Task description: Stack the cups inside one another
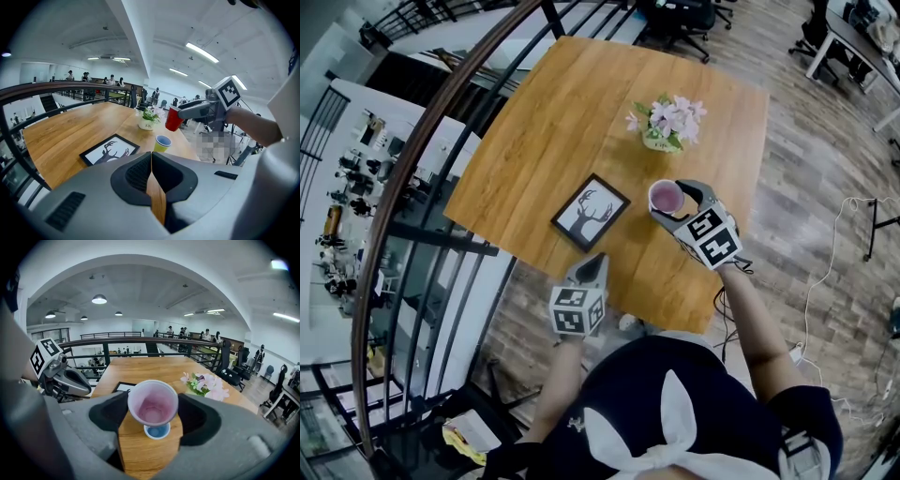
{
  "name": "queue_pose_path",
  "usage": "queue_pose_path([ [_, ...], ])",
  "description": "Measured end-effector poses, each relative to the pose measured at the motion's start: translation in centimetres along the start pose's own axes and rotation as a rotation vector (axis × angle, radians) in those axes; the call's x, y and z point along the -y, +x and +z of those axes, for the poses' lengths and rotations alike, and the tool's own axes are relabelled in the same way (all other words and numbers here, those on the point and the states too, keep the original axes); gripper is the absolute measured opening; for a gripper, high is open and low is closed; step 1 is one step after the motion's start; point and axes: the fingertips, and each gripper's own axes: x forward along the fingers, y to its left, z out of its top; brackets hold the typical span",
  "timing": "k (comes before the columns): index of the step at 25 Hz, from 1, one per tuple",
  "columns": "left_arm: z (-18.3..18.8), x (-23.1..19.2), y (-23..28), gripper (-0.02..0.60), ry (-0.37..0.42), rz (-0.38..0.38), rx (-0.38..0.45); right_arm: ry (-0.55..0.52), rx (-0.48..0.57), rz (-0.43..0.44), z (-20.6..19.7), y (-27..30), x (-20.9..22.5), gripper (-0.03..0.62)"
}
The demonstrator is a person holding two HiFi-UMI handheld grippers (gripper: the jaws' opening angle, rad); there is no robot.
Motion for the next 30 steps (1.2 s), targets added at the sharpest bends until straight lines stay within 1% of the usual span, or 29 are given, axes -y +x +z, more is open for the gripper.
queue_pose_path([
  [4,-0.1,0.0,0.2,0.023,-0.009,-0.003,-0.009,0.035,-0.017,0.005,-1.1,1.2,0.5,0.330],
  [10,-0.3,-0.2,0.4,0.023,-0.010,0.003,-0.021,0.054,-0.066,0.013,-3.3,3.4,1.2,0.330],
  [18,-1.0,-1.0,0.5,0.023,-0.022,0.020,-0.036,0.076,-0.096,0.027,-5.5,5.3,1.3,0.331],
  [23,-1.1,-0.9,0.3,0.023,-0.024,0.024,-0.043,0.092,-0.111,0.050,-6.4,6.0,0.9,0.337],
  [24,-1.1,-0.9,0.4,0.023,-0.024,0.024,-0.044,0.092,-0.118,0.052,-6.6,6.1,0.8,0.348],
  [27,-1.2,-0.8,0.5,0.023,-0.023,0.022,-0.043,0.092,-0.132,0.050,-7.3,6.4,0.8,0.357],
  [30,-1.1,-1.0,0.6,0.023,-0.025,0.023,-0.039,0.089,-0.124,0.040,-7.1,6.3,1.1,0.357],
])
